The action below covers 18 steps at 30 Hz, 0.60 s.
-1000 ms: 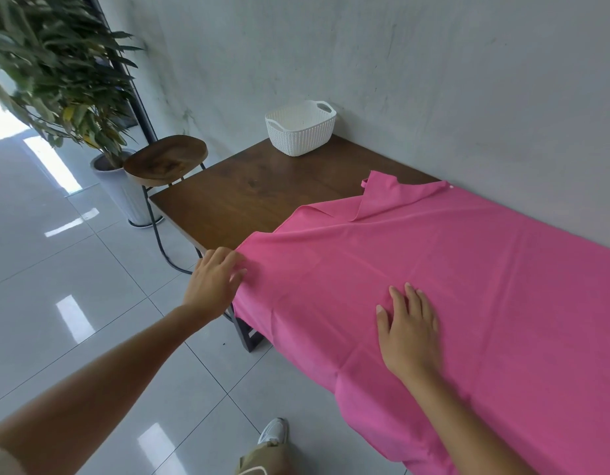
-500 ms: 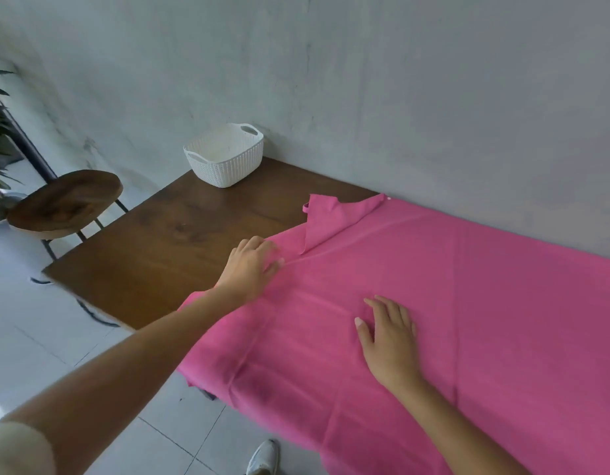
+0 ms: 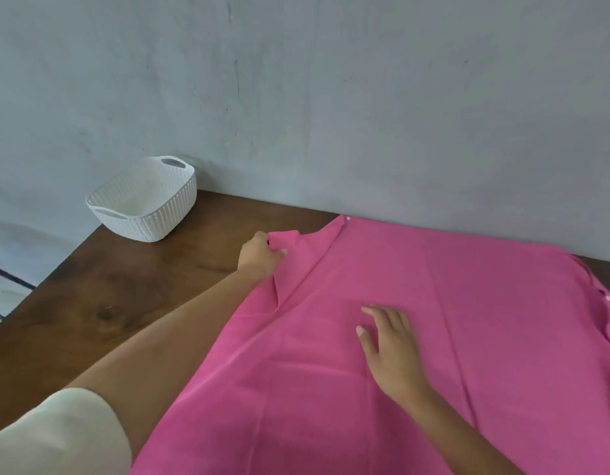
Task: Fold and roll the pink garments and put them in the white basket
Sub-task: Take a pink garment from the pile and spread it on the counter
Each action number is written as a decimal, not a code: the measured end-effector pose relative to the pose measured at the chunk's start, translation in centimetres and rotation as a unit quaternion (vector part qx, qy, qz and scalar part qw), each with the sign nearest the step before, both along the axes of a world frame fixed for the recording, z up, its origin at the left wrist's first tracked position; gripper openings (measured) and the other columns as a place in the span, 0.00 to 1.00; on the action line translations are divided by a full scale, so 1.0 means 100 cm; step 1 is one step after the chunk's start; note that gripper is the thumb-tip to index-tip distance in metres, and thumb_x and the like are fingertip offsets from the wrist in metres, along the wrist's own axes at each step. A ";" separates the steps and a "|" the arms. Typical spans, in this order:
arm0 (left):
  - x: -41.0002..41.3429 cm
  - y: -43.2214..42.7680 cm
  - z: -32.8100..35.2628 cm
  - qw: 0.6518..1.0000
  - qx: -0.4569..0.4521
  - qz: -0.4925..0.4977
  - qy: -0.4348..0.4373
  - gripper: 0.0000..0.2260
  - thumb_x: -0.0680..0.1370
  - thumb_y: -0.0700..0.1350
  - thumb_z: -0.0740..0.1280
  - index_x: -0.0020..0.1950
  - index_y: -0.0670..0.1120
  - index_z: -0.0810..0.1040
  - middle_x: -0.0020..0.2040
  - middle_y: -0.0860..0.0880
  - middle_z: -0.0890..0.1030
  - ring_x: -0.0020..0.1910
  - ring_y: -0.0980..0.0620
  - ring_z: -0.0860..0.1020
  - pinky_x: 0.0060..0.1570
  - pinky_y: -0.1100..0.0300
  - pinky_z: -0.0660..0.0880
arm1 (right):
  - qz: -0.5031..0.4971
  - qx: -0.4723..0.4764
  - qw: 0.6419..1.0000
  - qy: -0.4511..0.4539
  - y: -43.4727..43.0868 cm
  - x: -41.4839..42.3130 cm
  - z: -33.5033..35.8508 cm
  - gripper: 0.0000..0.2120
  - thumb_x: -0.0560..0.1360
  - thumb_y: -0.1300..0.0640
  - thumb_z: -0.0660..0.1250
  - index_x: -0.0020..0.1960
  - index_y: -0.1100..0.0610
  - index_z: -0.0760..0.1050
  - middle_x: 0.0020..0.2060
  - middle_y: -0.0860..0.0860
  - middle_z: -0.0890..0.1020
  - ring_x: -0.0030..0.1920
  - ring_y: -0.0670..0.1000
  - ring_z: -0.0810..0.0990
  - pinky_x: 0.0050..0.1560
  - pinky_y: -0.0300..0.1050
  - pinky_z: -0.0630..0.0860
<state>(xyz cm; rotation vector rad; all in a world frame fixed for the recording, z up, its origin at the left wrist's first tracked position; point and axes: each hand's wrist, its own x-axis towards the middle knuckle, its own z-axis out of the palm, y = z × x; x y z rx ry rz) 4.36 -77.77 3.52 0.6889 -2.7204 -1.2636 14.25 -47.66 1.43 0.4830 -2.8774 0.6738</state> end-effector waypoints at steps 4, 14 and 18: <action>-0.013 0.008 0.002 0.997 0.045 0.010 0.060 0.10 0.77 0.41 0.72 0.57 0.44 0.77 0.44 0.51 0.79 0.49 0.48 0.80 0.45 0.59 0.72 | -0.021 0.003 1.000 0.000 -0.002 -0.002 0.003 0.17 0.82 0.50 0.62 0.68 0.52 0.75 0.65 0.45 0.77 0.67 0.50 0.70 0.70 0.50 0.66; 0.013 0.058 -0.015 0.900 -0.138 -0.310 0.274 0.06 0.75 0.36 0.69 0.47 0.47 0.81 0.47 0.52 0.83 0.46 0.49 0.78 0.44 0.56 0.74 | -0.068 -0.018 0.996 0.047 0.009 -0.045 0.026 0.13 0.80 0.53 0.65 0.62 0.56 0.78 0.57 0.51 0.81 0.60 0.56 0.76 0.64 0.52 0.71; 0.026 0.072 -0.041 0.892 -0.164 -0.321 0.272 0.04 0.76 0.39 0.72 0.48 0.48 0.83 0.43 0.50 0.82 0.45 0.44 0.79 0.43 0.51 0.79 | -0.078 -0.042 0.996 0.003 0.002 -0.071 0.041 0.10 0.80 0.57 0.67 0.61 0.56 0.79 0.58 0.51 0.82 0.61 0.54 0.76 0.64 0.44 0.67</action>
